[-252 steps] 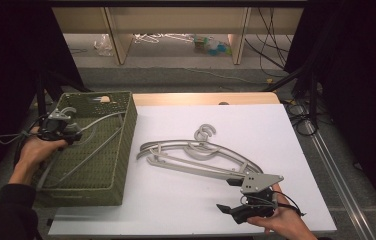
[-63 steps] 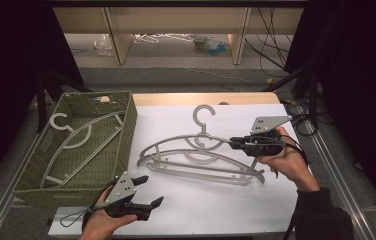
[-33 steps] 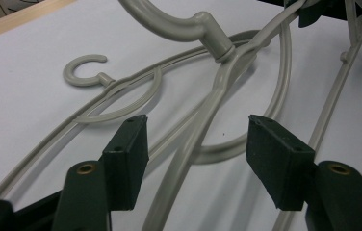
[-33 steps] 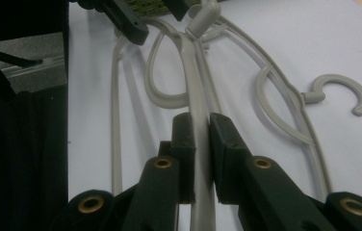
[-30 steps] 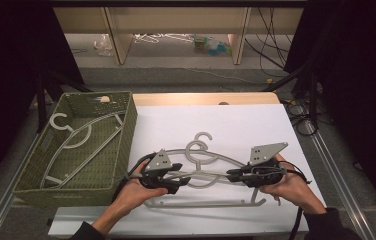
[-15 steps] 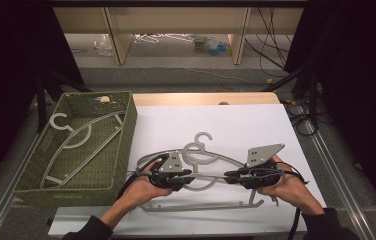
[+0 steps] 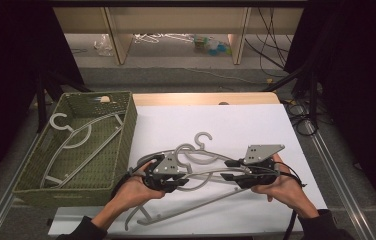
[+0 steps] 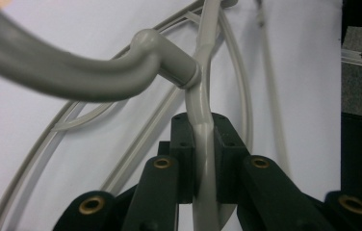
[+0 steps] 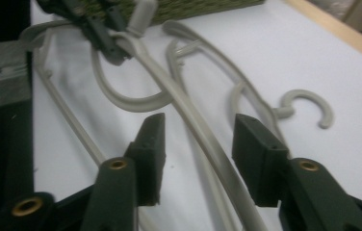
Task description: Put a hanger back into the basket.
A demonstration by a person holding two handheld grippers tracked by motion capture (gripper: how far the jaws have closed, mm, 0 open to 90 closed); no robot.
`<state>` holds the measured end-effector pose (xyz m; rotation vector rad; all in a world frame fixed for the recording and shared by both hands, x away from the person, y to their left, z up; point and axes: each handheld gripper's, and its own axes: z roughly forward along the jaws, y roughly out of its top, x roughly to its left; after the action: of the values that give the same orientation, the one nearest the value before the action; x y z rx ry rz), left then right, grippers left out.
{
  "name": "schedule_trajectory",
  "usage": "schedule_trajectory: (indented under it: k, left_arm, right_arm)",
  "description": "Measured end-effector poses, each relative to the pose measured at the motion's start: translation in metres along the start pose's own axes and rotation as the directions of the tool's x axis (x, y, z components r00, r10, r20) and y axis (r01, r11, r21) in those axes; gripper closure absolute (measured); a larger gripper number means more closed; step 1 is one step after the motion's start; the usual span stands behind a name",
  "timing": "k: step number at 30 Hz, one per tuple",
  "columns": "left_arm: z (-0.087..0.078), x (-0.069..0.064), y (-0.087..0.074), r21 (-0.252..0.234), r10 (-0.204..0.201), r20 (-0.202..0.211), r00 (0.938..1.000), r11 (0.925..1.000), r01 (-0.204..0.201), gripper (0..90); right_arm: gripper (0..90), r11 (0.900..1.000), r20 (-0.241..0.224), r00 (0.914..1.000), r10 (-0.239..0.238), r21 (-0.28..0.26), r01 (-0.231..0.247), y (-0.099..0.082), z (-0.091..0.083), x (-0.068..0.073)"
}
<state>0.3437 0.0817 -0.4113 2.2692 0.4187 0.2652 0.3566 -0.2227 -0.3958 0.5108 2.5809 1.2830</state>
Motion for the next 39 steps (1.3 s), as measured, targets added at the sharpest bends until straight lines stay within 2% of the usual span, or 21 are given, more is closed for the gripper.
schedule_trajectory:
  k: [2,3,6,8,12,17,18,20,21,22,23,24,25,26,27,30,32,33,36,37,39]
  left_arm:
    - [-0.004,0.004,-0.001,0.02,-0.001,-0.016,0.9999,0.9998,0.002,81.1]
    - [-0.005,0.004,-0.003,0.005,-0.035,-0.013,0.9993,0.9994,0.035,81.1]
    - [-0.012,0.011,-0.005,0.015,-0.057,-0.036,0.9978,0.9982,0.057,81.1]
    - [-0.017,0.015,-0.006,0.024,-0.057,-0.056,0.9968,0.998,0.058,81.0]
    - [-0.027,0.019,-0.006,0.016,-0.084,-0.065,0.9943,0.9962,0.086,80.8]
    - [-0.041,0.024,-0.006,-0.016,-0.131,-0.08,0.9881,0.9913,0.13,80.6]
    - [-0.045,0.025,-0.006,-0.02,-0.135,-0.079,0.9876,0.9907,0.134,80.6]
    - [-0.048,0.025,-0.007,-0.051,-0.162,-0.078,0.9837,0.9861,0.158,80.6]
    - [-0.052,0.027,-0.007,-0.046,-0.153,-0.074,0.9854,0.9876,0.15,80.6]
    - [-0.052,0.026,-0.007,-0.077,-0.179,-0.073,0.9812,0.9819,0.173,80.6]
    - [-0.055,0.026,-0.007,-0.083,-0.184,-0.078,0.9798,0.9806,0.177,80.6]
    - [-0.057,0.027,-0.007,-0.088,-0.178,-0.076,0.981,0.9813,0.171,80.6]
    - [-0.06,0.027,-0.007,-0.096,-0.191,-0.079,0.9783,0.9783,0.184,80.5]
    - [-0.063,0.028,-0.007,-0.091,-0.184,-0.076,0.9801,0.9801,0.177,80.5]
    - [-0.064,0.027,-0.007,-0.108,-0.199,-0.077,0.9771,0.9758,0.19,80.5]
    - [-0.07,0.028,-0.008,-0.12,-0.213,-0.074,0.9743,0.9717,0.203,80.5]
    - [-0.072,0.029,-0.01,-0.12,-0.203,-0.064,0.9771,0.9736,0.194,80.4]
    - [-0.072,0.027,-0.01,-0.134,-0.226,-0.069,0.9716,0.9672,0.216,80.4]
    - [-0.076,0.028,-0.011,-0.14,-0.219,-0.064,0.9737,0.968,0.208,80.4]
    - [-0.077,0.027,-0.012,-0.147,-0.237,-0.06,0.9696,0.9629,0.227,80.4]
    - [-0.08,0.028,-0.013,-0.155,-0.241,-0.058,0.9688,0.9608,0.23,80.3]
  right_arm:
    - [47.9,0.9994,0.039,0.9989,0.028,-0.024,-0.027,0.001,-0.002,0.001]
    - [46.0,0.999,0.052,0.998,0.037,-0.029,-0.035,0.002,-0.004,0.001]
    - [42.8,0.9974,0.08,0.9953,0.055,-0.052,-0.051,0.004,-0.004,0.004]
    - [40.7,0.9954,0.096,0.9925,0.075,-0.066,-0.069,0.005,-0.004,0.007]
    - [38.6,0.993,0.107,0.9897,0.095,-0.08,-0.086,0.006,-0.005,0.013]
    - [34.6,0.9887,0.141,0.9828,0.12,-0.107,-0.105,-0.001,-0.006,0.021]
    - [34.3,0.9869,0.131,0.9815,0.139,-0.1,-0.127,-0.003,-0.006,0.023]
    - [33.9,0.9856,0.143,0.979,0.146,-0.106,-0.132,-0.007,-0.007,0.025]
    - [33.8,0.9848,0.143,0.9782,0.151,-0.108,-0.136,-0.009,-0.008,0.026]
    - [33.7,0.984,0.152,0.9763,0.154,-0.114,-0.137,-0.011,-0.008,0.026]
    - [33.2,0.982,0.152,0.9744,0.166,-0.117,-0.149,-0.013,-0.007,0.027]
    - [32.7,0.9826,0.159,0.9735,0.164,-0.113,-0.147,-0.015,-0.007,0.026]
    - [32.6,0.9823,0.161,0.9722,0.17,-0.107,-0.154,-0.017,-0.006,0.027]
    - [32.6,0.9815,0.153,0.9723,0.177,-0.101,-0.163,-0.018,-0.005,0.027]
    - [32.5,0.9815,0.151,0.9721,0.18,-0.094,-0.167,-0.02,-0.003,0.028]
    - [31.9,0.9841,0.144,0.9749,0.169,-0.078,-0.159,-0.022,0.0,0.029]
    - [31.0,0.9842,0.142,0.9755,0.168,-0.08,-0.158,-0.021,0.001,0.03]
    - [30.9,0.9843,0.14,0.9759,0.167,-0.08,-0.157,-0.021,0.002,0.031]
    - [28.6,0.9839,0.13,0.9769,0.17,-0.08,-0.16,-0.021,0.003,0.031]
    - [28.2,0.9829,0.127,0.9762,0.176,-0.078,-0.167,-0.021,0.003,0.031]
    - [26.5,0.9826,0.138,0.9744,0.177,-0.08,-0.168,-0.021,0.004,0.032]
